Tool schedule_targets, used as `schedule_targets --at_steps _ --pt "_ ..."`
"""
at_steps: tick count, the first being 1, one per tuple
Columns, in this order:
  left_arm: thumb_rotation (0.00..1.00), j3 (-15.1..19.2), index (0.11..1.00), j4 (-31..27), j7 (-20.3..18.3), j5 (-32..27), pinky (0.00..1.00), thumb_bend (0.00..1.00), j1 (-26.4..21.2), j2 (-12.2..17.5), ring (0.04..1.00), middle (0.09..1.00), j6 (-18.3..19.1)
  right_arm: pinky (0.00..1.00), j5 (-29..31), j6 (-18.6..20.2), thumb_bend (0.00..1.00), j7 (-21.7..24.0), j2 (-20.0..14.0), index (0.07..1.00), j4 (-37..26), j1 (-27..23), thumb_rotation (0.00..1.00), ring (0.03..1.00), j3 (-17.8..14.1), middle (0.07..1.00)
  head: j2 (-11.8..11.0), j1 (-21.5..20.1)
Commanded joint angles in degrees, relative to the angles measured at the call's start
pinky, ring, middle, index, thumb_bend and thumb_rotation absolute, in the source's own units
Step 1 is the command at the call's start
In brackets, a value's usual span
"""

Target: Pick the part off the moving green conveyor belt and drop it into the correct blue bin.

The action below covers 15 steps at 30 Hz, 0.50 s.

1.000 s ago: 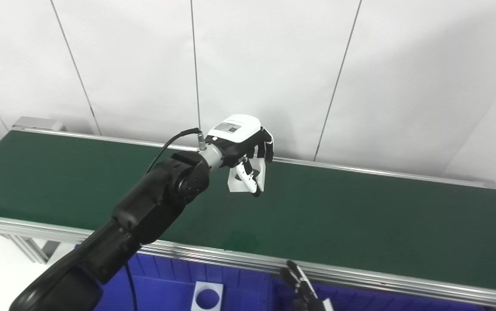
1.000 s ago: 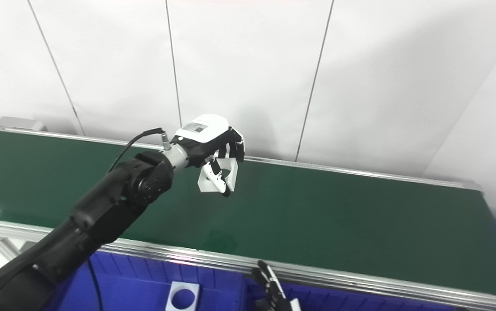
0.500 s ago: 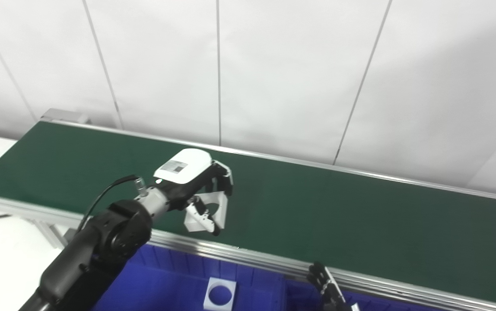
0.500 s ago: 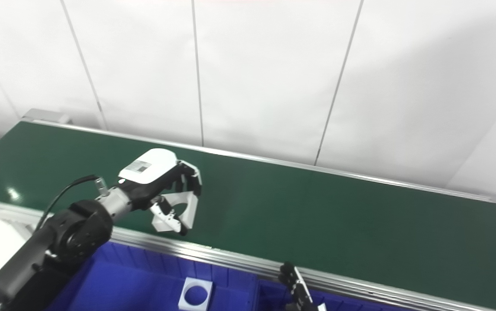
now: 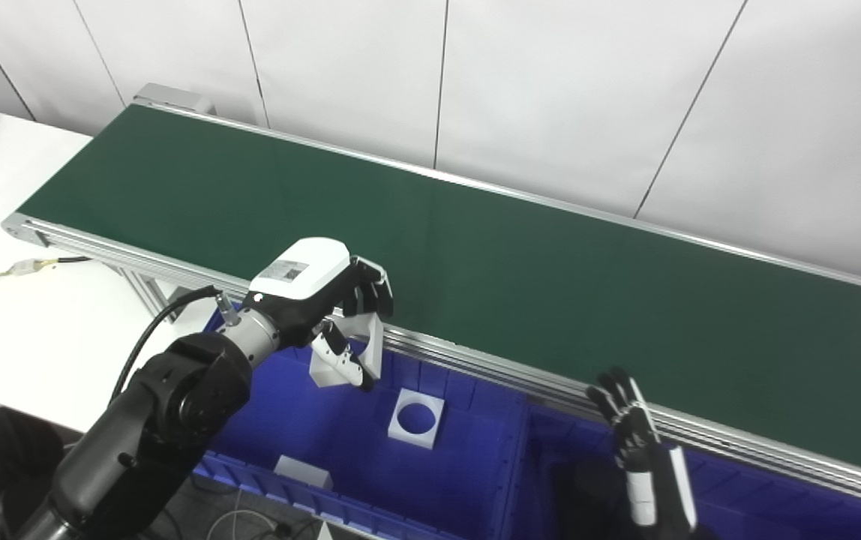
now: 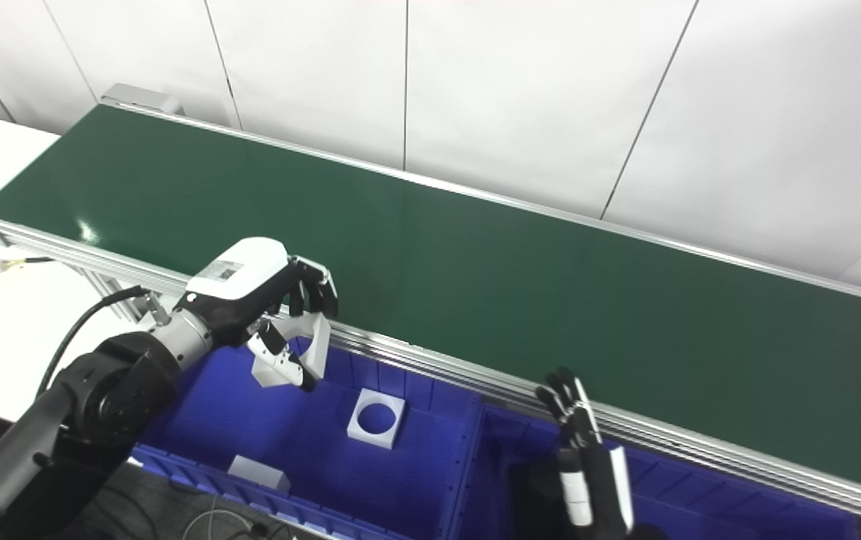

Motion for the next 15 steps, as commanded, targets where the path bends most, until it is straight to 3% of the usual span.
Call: schedule_targets --at_steps 1,4,7,14,15 --pt "0.0 0.26 0.529 -1.14 1.4 1.27 0.32 0.5 -0.08 -0.28 0.377 0.482 -0.14 0.94 0.41 -1.76 0.77 1.51 0.06 0.956 -1.86 -0.69 0.94 0.88 -0.72 0.925 0.01 1.25" --pt "0.0 -0.16 0.53 -0.49 2.12 3.01 0.32 0.5 0.63 -1.38 0.378 0.475 -0.42 0.93 1.29 -1.77 0.77 3.14 -0.34 0.958 -1.72 -0.89 0.93 0.879 -2.0 0.927 -0.45 5.81" --pt "0.0 -0.63 0.527 0.49 2.91 4.85 0.32 0.5 0.75 -2.37 0.378 0.471 -0.81 0.94 2.9 -1.75 0.76 5.7 -0.48 0.968 -1.09 -1.09 0.92 0.884 -3.76 0.935 -0.58 7.38" --pt "0.0 -1.22 0.527 3.7 4.72 8.1 0.3 0.5 0.81 -2.45 0.377 0.472 -2.06 0.95 3.78 -1.77 0.74 10.14 0.56 0.967 -0.63 -1.03 0.92 0.895 -7.18 0.936 -0.14 6.26" --pt "0.0 -1.35 0.514 4.49 5.24 8.36 0.34 0.5 0.87 -2.34 0.399 0.489 -2.43 0.95 3.84 -1.76 0.75 10.56 0.76 0.965 -0.61 -1.03 0.91 0.893 -7.47 0.937 -0.14 6.26"
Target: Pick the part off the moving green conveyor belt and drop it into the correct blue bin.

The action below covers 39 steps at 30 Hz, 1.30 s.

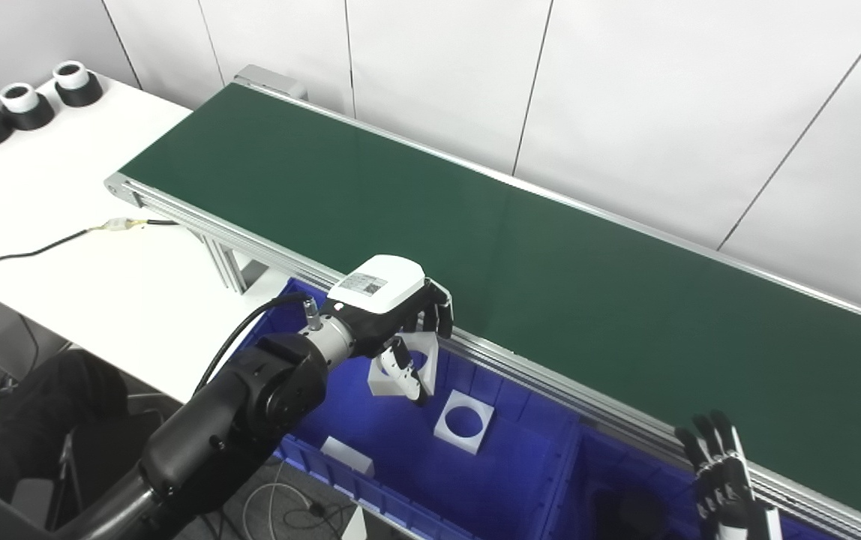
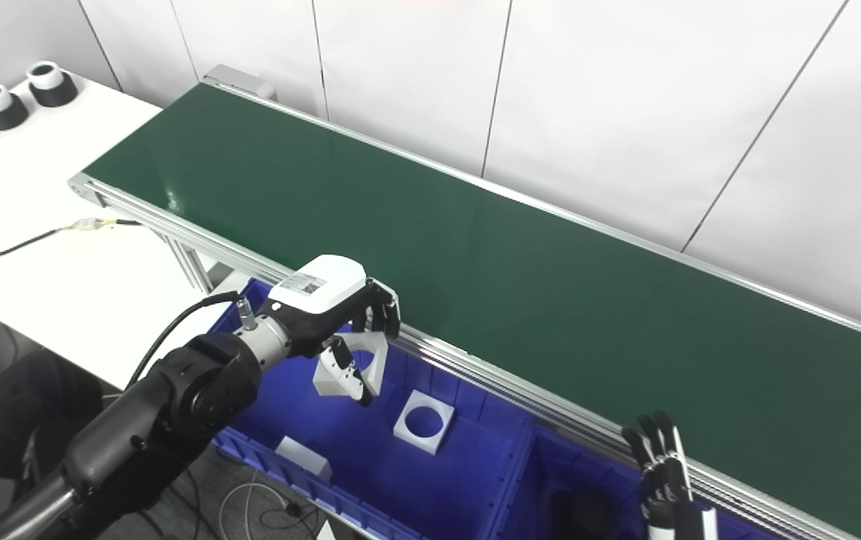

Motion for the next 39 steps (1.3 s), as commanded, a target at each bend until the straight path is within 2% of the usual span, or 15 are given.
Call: schedule_targets --at_steps 1,5,8,12,15,18,23,29,34,39 --pt "0.0 -0.32 0.509 1.43 4.18 2.45 0.35 0.5 -0.41 0.82 0.407 0.494 -2.17 0.96 0.59 -1.76 0.75 1.7 0.96 0.965 -1.04 -0.78 0.91 0.892 -0.61 0.937 0.05 0.03" --pt "0.0 -1.51 0.505 5.55 10.1 7.54 0.38 0.5 0.27 -0.13 0.415 0.506 -2.41 0.96 -0.01 -1.75 0.75 2.07 1.24 0.968 -1.09 -0.77 0.91 0.896 -1.3 0.939 0.02 0.05" --pt "0.0 -2.52 0.521 10.96 15.41 9.53 0.38 0.5 0.22 -0.79 0.403 0.489 -2.86 0.97 0.27 -1.76 0.75 2.54 1.41 0.966 -0.78 -0.88 0.9 0.895 -1.67 0.939 -0.09 0.1" --pt "0.0 -3.77 0.502 16.87 20.94 9.88 0.41 0.5 -0.2 -0.85 0.426 0.505 -4.05 0.95 0.13 -1.77 0.74 2.88 1.64 0.964 -1.05 -0.83 0.9 0.897 -2.13 0.939 -0.09 0.1" --pt "0.0 -4.45 0.506 23.0 27.25 8.67 0.42 0.5 -0.82 -1.18 0.426 0.5 -6.1 0.95 0.13 -1.76 0.74 3.1 1.91 0.965 -1.02 -0.97 0.9 0.896 -2.38 0.937 -0.18 -0.21" --pt "0.0 -5.25 0.53 27.35 31.6 8.64 0.37 0.5 -1.3 -1.21 0.39 0.482 -7.62 0.97 0.24 -1.77 0.74 3.13 2.0 0.961 -1.14 -0.8 0.9 0.896 -2.43 0.936 -0.17 -0.3" --pt "0.0 -6.23 0.531 29.17 32.65 7.98 0.37 0.5 -1.4 -1.09 0.388 0.487 -7.4 0.98 0.4 -1.77 0.74 3.45 2.17 0.965 -0.94 -0.82 0.9 0.904 -2.74 0.939 -0.3 -0.31" --pt "0.0 -7.4 0.533 29.43 31.86 7.76 0.36 0.5 -1.53 -0.45 0.385 0.472 -7.06 0.95 -0.29 -1.77 0.74 3.19 2.42 0.961 -0.92 -0.91 0.9 0.894 -2.89 0.936 -0.42 -0.55" --pt "0.0 -7.86 0.536 29.23 30.97 7.87 0.34 0.5 -1.51 -0.21 0.378 0.464 -6.46 0.95 -0.7 -1.75 0.74 3.11 2.35 0.97 -0.87 -0.99 0.92 0.896 -2.9 0.942 -0.42 -0.86" --pt "0.0 -7.82 0.526 28.05 29.94 7.72 0.36 0.5 -1.11 -0.07 0.391 0.485 -6.27 0.96 -0.02 -1.77 0.75 3.54 2.54 0.964 -0.7 -1.05 0.9 0.899 -3.17 0.938 -0.51 -0.73"
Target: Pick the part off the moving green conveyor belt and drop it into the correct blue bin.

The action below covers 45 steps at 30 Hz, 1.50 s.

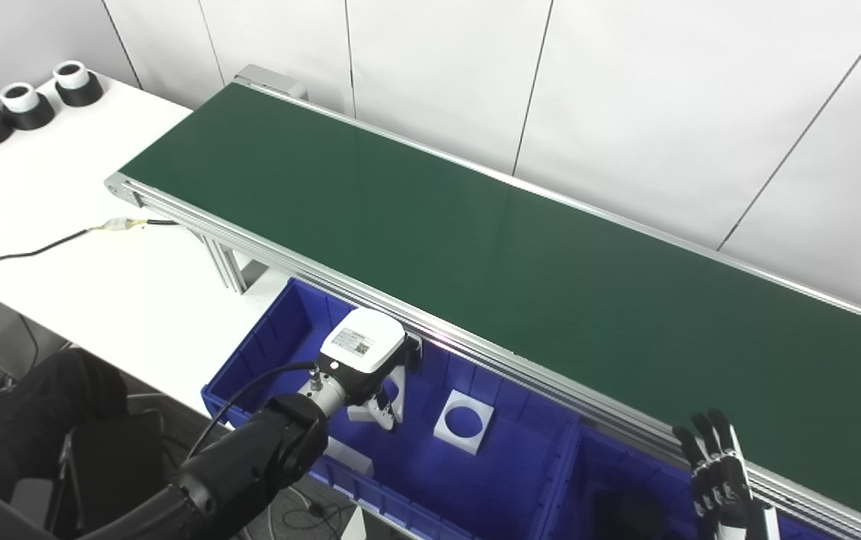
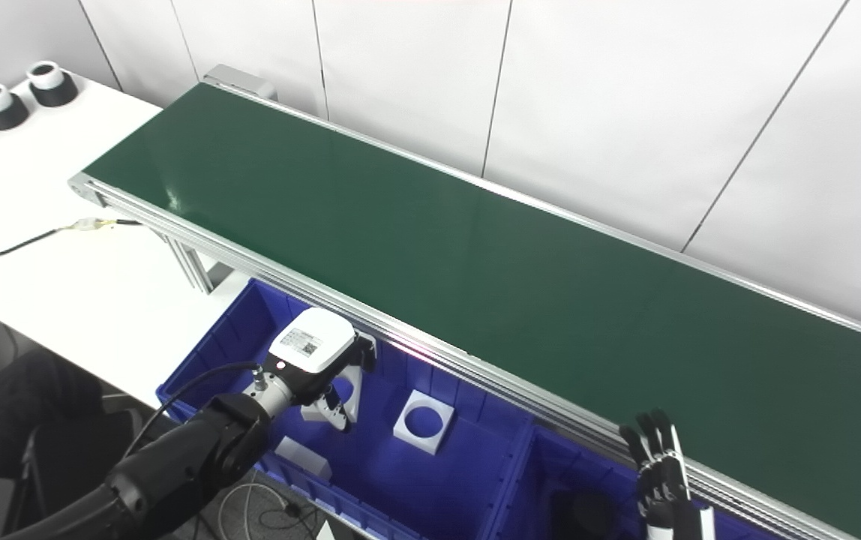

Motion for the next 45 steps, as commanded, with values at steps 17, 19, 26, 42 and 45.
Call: schedule_targets --at_steps 17,19,26,42,45 --pt "0.34 -0.75 0.594 -7.34 -9.65 -0.41 0.53 0.92 0.85 3.67 0.594 0.639 2.08 0.95 -0.36 -1.77 0.75 -0.01 0.27 0.966 -0.78 -0.99 0.91 0.889 -0.18 0.942 -0.05 -0.15" --pt "0.43 -1.14 0.63 -7.97 -12.52 -0.32 0.6 0.98 0.69 4.26 0.646 0.672 2.62 0.96 -0.04 -1.76 0.76 0.36 0.34 0.965 -0.46 -1.08 0.91 0.888 -0.35 0.942 -0.01 -0.22" --pt "0.57 -1.46 0.695 -8.99 -16.14 -0.17 0.67 1.0 0.48 4.92 0.709 0.721 3.67 0.95 -0.26 -1.77 0.75 0.08 0.51 0.962 -0.69 -0.86 0.91 0.887 -0.32 0.938 -0.08 -0.37" --pt "0.6 -1.11 0.686 -13.99 -20.0 -7.64 0.67 1.0 1.54 5.18 0.693 0.7 0.08 0.97 0.25 -1.77 0.75 0.71 0.16 0.958 -0.79 -0.89 0.91 0.887 -0.55 0.935 0.36 -0.81" --pt "0.6 -0.55 0.692 -18.31 -22.95 -13.87 0.66 1.0 2.4 5.2 0.703 0.714 -1.4 0.96 0.44 -1.77 0.75 0.78 0.21 0.956 -0.91 -0.83 0.9 0.882 -0.57 0.933 0.41 -1.26"
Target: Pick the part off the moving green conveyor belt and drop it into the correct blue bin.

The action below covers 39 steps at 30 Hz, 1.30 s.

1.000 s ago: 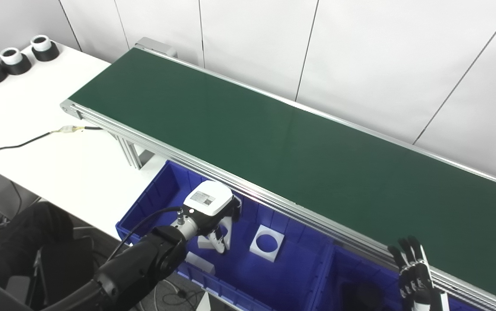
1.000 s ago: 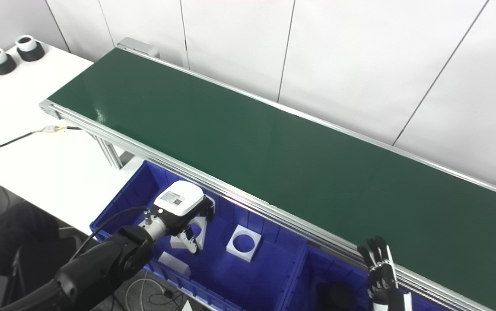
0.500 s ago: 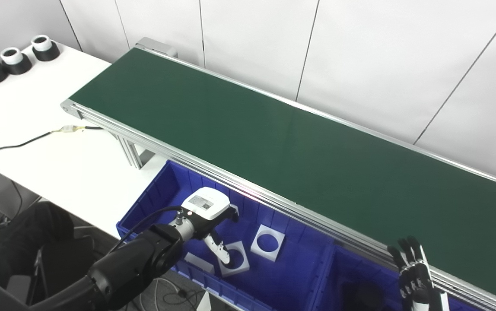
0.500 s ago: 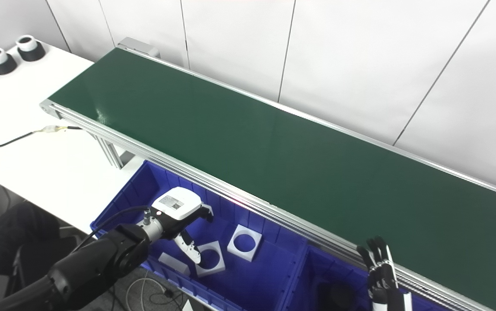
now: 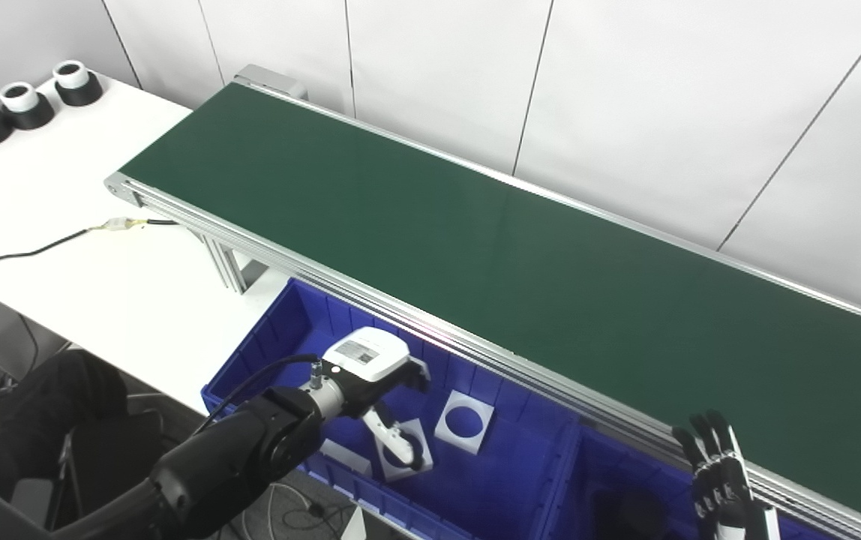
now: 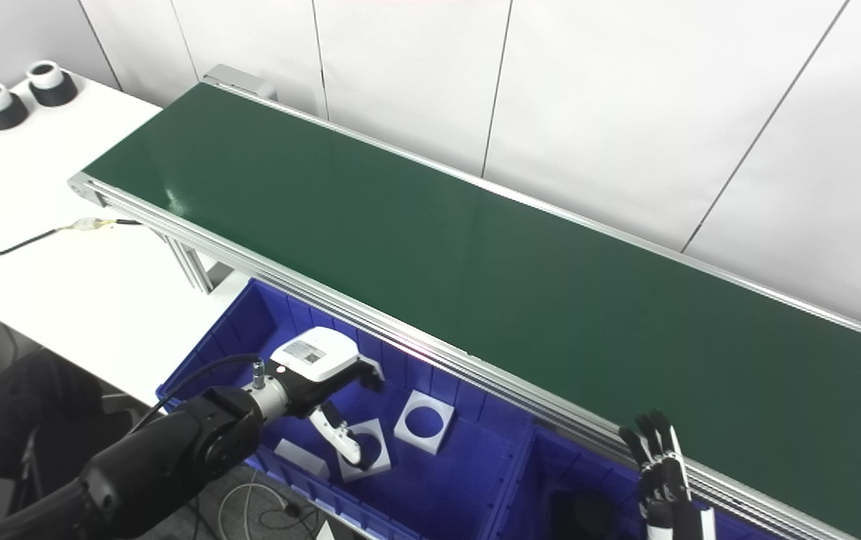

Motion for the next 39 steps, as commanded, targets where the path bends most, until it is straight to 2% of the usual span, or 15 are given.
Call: schedule_targets --at_steps 1,4,6,11,15,19,21,23,24,26,30,32,33,36,39 --pt "0.59 1.15 0.693 -4.3 -2.09 -5.49 0.66 1.0 0.29 1.24 0.705 0.717 -2.19 0.96 1.05 -1.77 0.75 0.84 0.26 0.957 -1.33 -0.66 0.9 0.883 -0.18 0.934 0.14 -1.06" --pt "0.55 2.31 0.702 -8.5 -6.2 -13.87 0.63 1.0 1.22 0.32 0.71 0.734 -0.67 0.95 0.63 -1.77 0.76 0.41 0.4 0.954 -1.55 -0.54 0.9 0.881 0.13 0.931 0.28 -2.58" --pt "0.54 3.64 0.716 -11.91 -9.86 -22.22 0.63 1.0 2.01 -0.96 0.727 0.758 1.82 0.94 0.55 -1.77 0.76 0.35 0.56 0.952 -1.8 -0.42 0.9 0.88 0.4 0.931 0.36 -3.57" --pt "0.6 5.64 0.756 -17.34 -15.0 -39.76 0.74 1.0 3.35 -3.45 0.812 0.81 5.65 0.95 -0.85 -1.77 0.75 -0.83 0.98 0.951 -2.16 -0.27 0.9 0.874 1.2 0.926 0.74 -7.53" --pt "0.67 5.44 0.788 -20.8 -16.92 -44.69 0.82 1.0 3.75 -3.19 0.852 0.834 7.35 0.92 -3.37 -1.77 0.77 -3.66 1.26 0.948 -3.03 0.2 0.93 0.867 2.9 0.919 0.77 -11.47" --pt "0.68 6.19 0.792 -21.55 -17.36 -48.62 0.8 1.0 4.51 -2.91 0.834 0.824 6.06 0.92 -4.21 -1.77 0.78 -5.57 1.68 0.943 -2.91 0.49 0.93 0.867 4.69 0.914 0.38 -15.68" --pt "0.65 7.63 0.783 -19.83 -16.03 -51.78 0.76 1.0 6.02 -4.6 0.819 0.815 2.82 0.93 -5.13 -1.77 0.78 -6.91 1.84 0.942 -2.86 0.71 0.93 0.87 5.9 0.914 -0.05 -18.04" --pt "0.61 9.09 0.773 -16.38 -14.05 -53.51 0.74 1.0 7.86 -7.14 0.811 0.813 -3.87 0.93 -5.74 -1.77 0.78 -8.28 2.11 0.939 -2.64 0.86 0.93 0.87 7.13 0.912 -0.85 -20.92" --pt "0.59 9.81 0.774 -13.49 -12.1 -52.82 0.74 1.0 8.85 -9.05 0.817 0.82 -9.5 0.93 -6.23 -1.77 0.78 -9.16 2.24 0.937 -2.39 0.94 0.93 0.869 7.85 0.911 -1.61 -23.25" --pt "0.61 10.79 0.771 -9.16 -9.34 -51.39 0.78 1.0 9.92 -11.68 0.838 0.837 -17.44 0.93 -6.78 -1.77 0.8 -10.59 2.3 0.933 -1.9 1.02 0.94 0.872 8.97 0.911 -2.46 -25.08" --pt "0.68 11.53 0.79 1.4 -4.14 -46.48 0.8 0.99 9.38 -16.4 0.861 0.864 -28.9 0.94 -6.77 -1.77 0.81 -12.13 2.3 0.926 -0.7 1.18 0.94 0.871 10.58 0.907 -4.54 -27.98" --pt "0.69 10.97 0.805 5.88 -2.18 -44.54 0.81 0.94 8.58 -17.69 0.866 0.878 -31.22 0.96 -6.56 -1.77 0.81 -12.59 2.27 0.927 -0.11 1.21 0.94 0.873 11.23 0.907 -5.48 -29.24" --pt "0.68 10.25 0.809 8.0 -0.93 -43.45 0.82 0.94 8.05 -17.94 0.871 0.882 -31.46 0.96 -6.74 -1.77 0.8 -13.12 2.29 0.927 0.29 1.22 0.94 0.873 11.65 0.907 -6.7 -31.42" --pt "0.68 7.49 0.828 13.58 2.7 -41.35 0.87 0.94 6.17 -18.07 0.902 0.909 -31.48 0.95 -7.61 -1.77 0.81 -15.26 2.18 0.922 1.15 1.2 0.94 0.876 13.2 0.908 -7.82 -33.63" --pt "0.67 4.8 0.843 17.87 6.11 -41.02 0.88 0.92 4.1 -17.35 0.919 0.926 -31.48 0.96 -7.45 -1.77 0.82 -16.66 2.41 0.919 2.39 0.94 0.94 0.882 14.43 0.91 -9.5 -38.03"
